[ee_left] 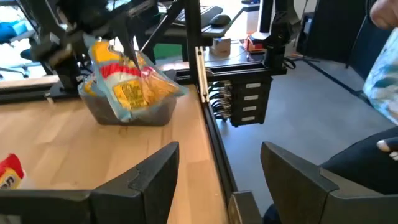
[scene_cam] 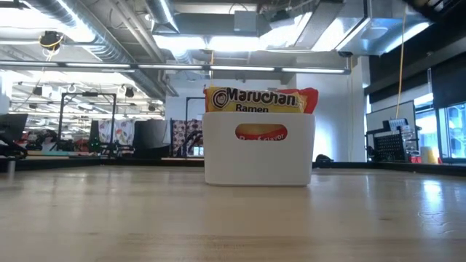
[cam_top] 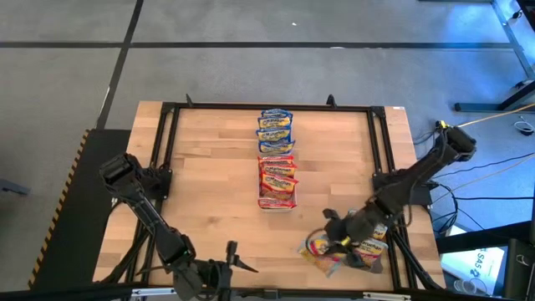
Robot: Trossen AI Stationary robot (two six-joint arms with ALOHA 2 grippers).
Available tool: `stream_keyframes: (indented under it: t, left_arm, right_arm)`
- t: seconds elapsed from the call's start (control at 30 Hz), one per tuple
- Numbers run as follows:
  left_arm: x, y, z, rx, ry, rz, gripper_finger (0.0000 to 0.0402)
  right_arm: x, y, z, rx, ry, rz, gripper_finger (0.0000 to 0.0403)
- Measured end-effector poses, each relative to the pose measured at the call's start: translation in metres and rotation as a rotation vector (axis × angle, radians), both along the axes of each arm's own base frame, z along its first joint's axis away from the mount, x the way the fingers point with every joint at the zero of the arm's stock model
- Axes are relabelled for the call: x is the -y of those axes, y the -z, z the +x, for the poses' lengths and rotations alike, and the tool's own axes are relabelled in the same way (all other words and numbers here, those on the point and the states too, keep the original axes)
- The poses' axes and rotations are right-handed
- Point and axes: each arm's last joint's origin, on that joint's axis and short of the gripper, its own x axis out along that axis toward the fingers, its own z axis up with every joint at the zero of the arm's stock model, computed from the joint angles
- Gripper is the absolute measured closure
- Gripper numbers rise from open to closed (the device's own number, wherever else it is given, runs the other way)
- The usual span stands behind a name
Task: Sort Maruchan noodles
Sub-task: Put the light blue noodle pack into the black bin
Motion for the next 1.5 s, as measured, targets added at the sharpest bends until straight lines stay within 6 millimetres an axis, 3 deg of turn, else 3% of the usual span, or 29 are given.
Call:
stream_keyframes:
  t: [0.17,0.3,0.63,1.2,1.5]
  left_arm:
    - [0.000,0.000,0.000,-0.002,-0.003,-0.013,0.0180]
    - [0.000,0.000,0.000,-0.002,-0.003,-0.013,0.0180]
    - [-0.007,-0.001,0.007,0.000,-0.032,-0.017,0.0180]
    - [-0.010,-0.001,0.011,0.000,-0.044,-0.016,0.0180]
    - [-0.013,-0.001,0.013,-0.001,-0.049,-0.018,0.0180]
  right_arm:
    - [-0.013,-0.030,-0.024,-0.157,0.015,-0.121,0.0326]
    - [-0.018,-0.039,-0.045,-0.302,0.044,-0.162,0.0326]
    - [-0.028,-0.025,-0.087,-0.521,0.079,-0.231,0.0325]
    - [-0.055,0.014,-0.076,-0.535,-0.013,-0.320,0.0325]
    - [-0.060,0.016,-0.074,-0.518,-0.063,-0.297,0.0325]
